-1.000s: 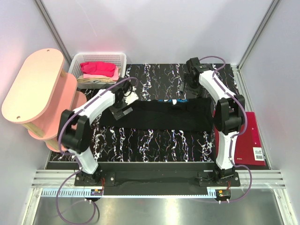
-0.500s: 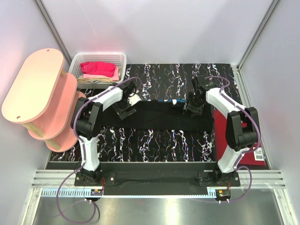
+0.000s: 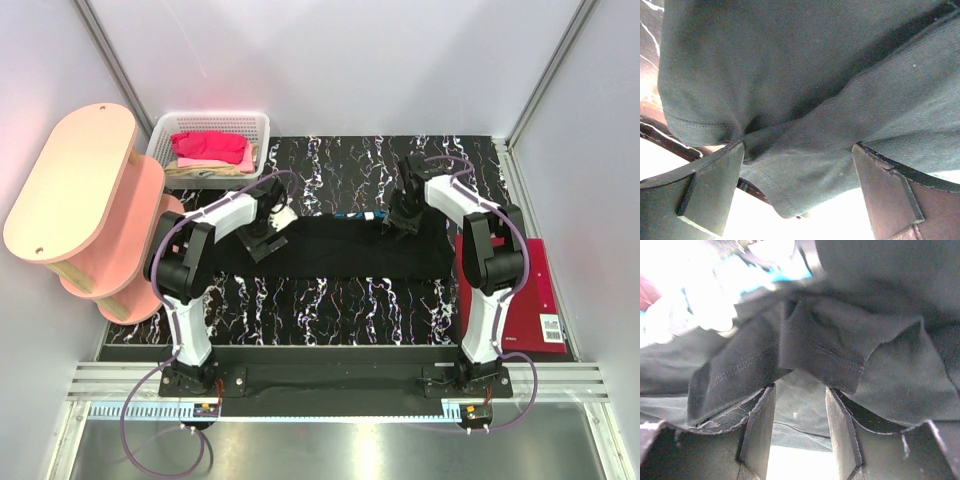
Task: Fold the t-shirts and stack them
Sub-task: Fold the tshirt
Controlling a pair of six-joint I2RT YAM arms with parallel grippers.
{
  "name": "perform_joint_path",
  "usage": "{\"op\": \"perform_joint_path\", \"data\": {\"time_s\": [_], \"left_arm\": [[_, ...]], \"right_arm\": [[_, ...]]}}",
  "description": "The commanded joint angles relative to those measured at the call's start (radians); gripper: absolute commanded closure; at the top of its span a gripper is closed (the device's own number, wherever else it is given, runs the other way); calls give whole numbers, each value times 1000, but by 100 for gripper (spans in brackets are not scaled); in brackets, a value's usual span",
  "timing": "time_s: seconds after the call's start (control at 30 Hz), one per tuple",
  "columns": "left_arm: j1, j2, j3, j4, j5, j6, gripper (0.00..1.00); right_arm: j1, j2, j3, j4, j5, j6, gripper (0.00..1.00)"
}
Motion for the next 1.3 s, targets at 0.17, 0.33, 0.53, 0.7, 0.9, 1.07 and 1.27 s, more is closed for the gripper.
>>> {"op": "perform_joint_path", "data": {"time_s": [0.17,0.33,0.53,0.7,0.9,1.07,1.27], "left_arm": [[10,-32,-60,21,1,11,5],[10,-50,-99,33,-10,17,5],[13,-69,-125,42,-19,18,5],[25,-95,-146,50,-5,11,5],[53,-126,-161,53,1,8,4],[59,-136,-168,50,5,6,4],[59,-156,-188,47,10,6,4]], "right_arm": [[0,84,187,-14,50,-38,48],[-3,182,316,-59,78,-52,49],[-6,206,496,-177,252,-50,38],[-5,-18,346,-179,363,-4,29],[3,-277,-114,-12,54,74,34],[4,-270,-294,22,85,89,33],[3,-99,-219,-1,112,80,38]]}}
